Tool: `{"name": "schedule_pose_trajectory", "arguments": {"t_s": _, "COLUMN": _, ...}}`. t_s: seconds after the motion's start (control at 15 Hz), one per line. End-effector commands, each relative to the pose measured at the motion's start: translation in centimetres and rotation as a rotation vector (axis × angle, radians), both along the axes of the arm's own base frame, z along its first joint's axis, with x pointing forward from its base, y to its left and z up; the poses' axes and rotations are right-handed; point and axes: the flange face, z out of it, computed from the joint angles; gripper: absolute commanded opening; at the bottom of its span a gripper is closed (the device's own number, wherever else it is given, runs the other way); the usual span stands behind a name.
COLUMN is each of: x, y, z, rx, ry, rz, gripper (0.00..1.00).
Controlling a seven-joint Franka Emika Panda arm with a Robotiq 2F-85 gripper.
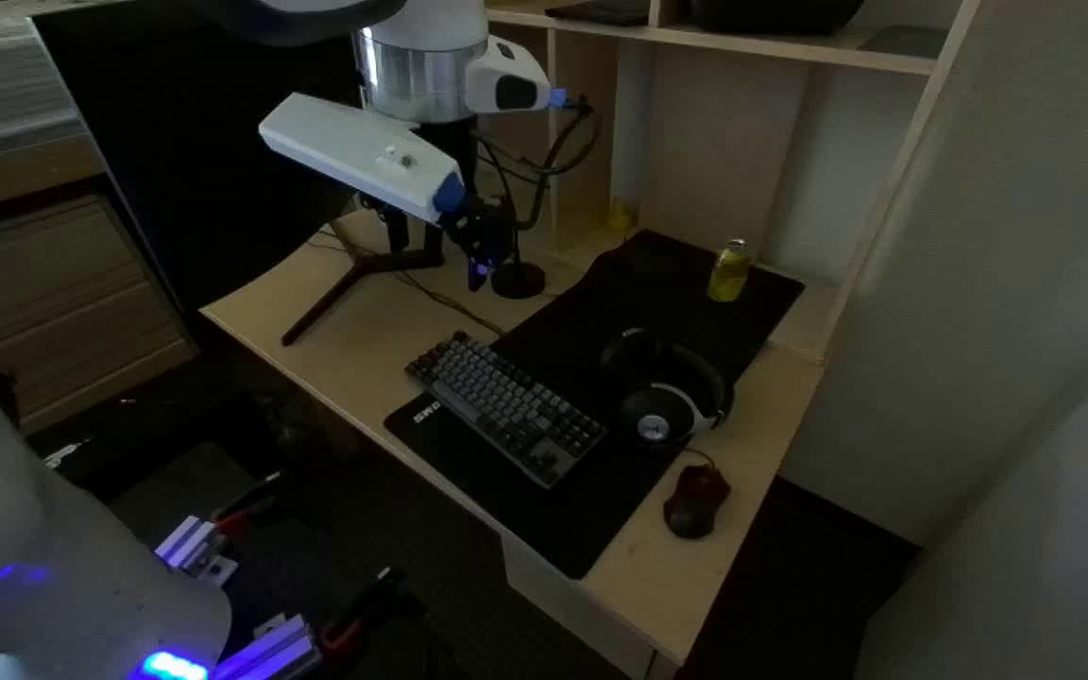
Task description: Move the black lamp forward
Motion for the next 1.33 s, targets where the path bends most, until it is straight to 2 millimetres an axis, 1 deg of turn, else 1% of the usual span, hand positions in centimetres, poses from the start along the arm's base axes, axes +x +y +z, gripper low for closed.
{"name": "schedule_pose_trajectory", "arguments": {"t_s": 0.0, "x": 0.0, "y": 0.0, "z": 0.0, "rx": 0.0, "ry": 0.001, "rz": 0.0, "gripper": 1.0}}
{"name": "schedule_pose_trajectory", "arguments": {"t_s": 0.13, "x": -0.1, "y": -0.1, "z": 0.0, "rx": -0.016, "ry": 0.002, "rz": 0.028, "gripper": 1.0}}
{"name": "schedule_pose_trajectory", "arguments": {"t_s": 0.2, "x": 0.0, "y": -0.2, "z": 0.0, "rx": -0.055, "ry": -0.034, "rz": 0.111, "gripper": 1.0}}
{"name": "schedule_pose_trajectory", "arguments": {"t_s": 0.47, "x": 0.9, "y": -1.1, "z": 0.2, "rx": -0.166, "ry": -0.138, "rz": 0.276, "gripper": 1.0}}
{"name": "schedule_pose_trajectory", "arguments": {"t_s": 0.53, "x": 0.1, "y": -2.4, "z": 7.2, "rx": -0.177, "ry": -0.158, "rz": 0.324, "gripper": 1.0}}
{"name": "schedule_pose_trajectory", "arguments": {"t_s": 0.6, "x": 0.2, "y": -2.5, "z": 7.9, "rx": -0.211, "ry": -0.171, "rz": 0.363, "gripper": 1.0}}
{"name": "schedule_pose_trajectory", "arguments": {"t_s": 0.67, "x": 0.2, "y": -3.2, "z": 10.0, "rx": -0.254, "ry": -0.193, "rz": 0.393, "gripper": 1.0}}
{"name": "schedule_pose_trajectory", "arguments": {"t_s": 0.73, "x": 0.8, "y": -2.0, "z": 6.1, "rx": -0.194, "ry": -0.174, "rz": 0.329, "gripper": 1.0}}
{"name": "schedule_pose_trajectory", "arguments": {"t_s": 0.8, "x": 0.5, "y": -2.6, "z": 8.5, "rx": -0.221, "ry": -0.202, "rz": 0.35, "gripper": 1.0}}
{"name": "schedule_pose_trajectory", "arguments": {"t_s": 0.87, "x": 0.1, "y": -2.9, "z": 10.0, "rx": -0.233, "ry": -0.217, "rz": 0.36, "gripper": 1.0}}
{"name": "schedule_pose_trajectory", "arguments": {"t_s": 0.93, "x": 0.0, "y": -3.0, "z": 10.6, "rx": -0.238, "ry": -0.225, "rz": 0.364, "gripper": 1.0}}
{"name": "schedule_pose_trajectory", "arguments": {"t_s": 1.0, "x": 0.5, "y": -2.1, "z": 11.0, "rx": -0.237, "ry": -0.233, "rz": 0.409, "gripper": 1.0}}
{"name": "schedule_pose_trajectory", "arguments": {"t_s": 1.07, "x": 0.6, "y": -0.3, "z": 13.0, "rx": -0.226, "ry": -0.3, "rz": 0.491, "gripper": 1.0}}
{"name": "schedule_pose_trajectory", "arguments": {"t_s": 1.13, "x": -0.3, "y": 1.6, "z": 14.3, "rx": -0.214, "ry": -0.323, "rz": 0.533, "gripper": 1.0}}
{"name": "schedule_pose_trajectory", "arguments": {"t_s": 1.2, "x": -0.5, "y": 4.2, "z": 16.3, "rx": -0.195, "ry": -0.341, "rz": 0.585, "gripper": 1.0}}
{"name": "schedule_pose_trajectory", "arguments": {"t_s": 1.27, "x": -0.4, "y": 6.6, "z": 17.6, "rx": -0.181, "ry": -0.363, "rz": 0.634, "gripper": 1.0}}
